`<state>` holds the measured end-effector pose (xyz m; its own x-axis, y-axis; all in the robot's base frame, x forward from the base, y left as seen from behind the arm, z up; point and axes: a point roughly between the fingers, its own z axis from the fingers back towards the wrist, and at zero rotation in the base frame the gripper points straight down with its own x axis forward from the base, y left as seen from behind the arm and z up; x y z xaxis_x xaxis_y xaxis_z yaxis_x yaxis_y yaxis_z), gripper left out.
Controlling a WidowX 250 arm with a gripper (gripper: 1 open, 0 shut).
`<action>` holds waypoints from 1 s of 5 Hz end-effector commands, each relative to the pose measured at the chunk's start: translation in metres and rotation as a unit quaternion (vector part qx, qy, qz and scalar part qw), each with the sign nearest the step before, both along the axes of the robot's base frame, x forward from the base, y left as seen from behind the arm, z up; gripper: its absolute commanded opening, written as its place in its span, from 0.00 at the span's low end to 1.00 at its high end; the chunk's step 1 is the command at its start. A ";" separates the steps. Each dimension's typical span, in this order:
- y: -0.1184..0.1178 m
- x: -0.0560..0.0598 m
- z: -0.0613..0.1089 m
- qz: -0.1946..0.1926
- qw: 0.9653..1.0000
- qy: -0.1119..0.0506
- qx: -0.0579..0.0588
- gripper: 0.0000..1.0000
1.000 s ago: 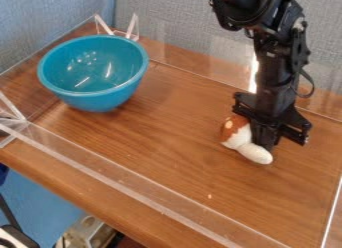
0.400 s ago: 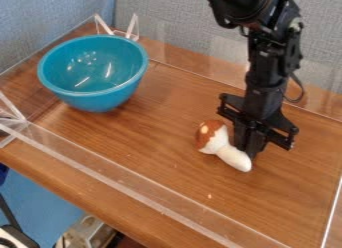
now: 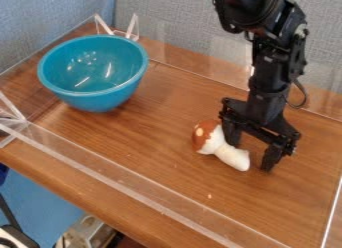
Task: Remove the mushroom from inside the blue bowl and put it on the table
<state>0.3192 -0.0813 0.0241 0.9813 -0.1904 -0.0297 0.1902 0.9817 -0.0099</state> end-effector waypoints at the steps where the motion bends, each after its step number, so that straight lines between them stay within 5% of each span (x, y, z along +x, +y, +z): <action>1: 0.006 0.006 0.060 0.026 0.998 -0.061 -0.005 1.00; 2: 0.012 0.005 0.101 0.046 0.995 -0.089 -0.003 1.00; 3: 0.019 0.006 0.113 0.039 0.994 -0.105 -0.008 1.00; 4: 0.021 0.022 0.104 0.028 0.994 -0.105 -0.012 1.00; 5: 0.029 0.050 0.104 0.034 0.993 -0.110 -0.013 1.00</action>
<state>0.3626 -0.0539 0.1053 0.9845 -0.1256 0.1224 0.1266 0.9920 0.0001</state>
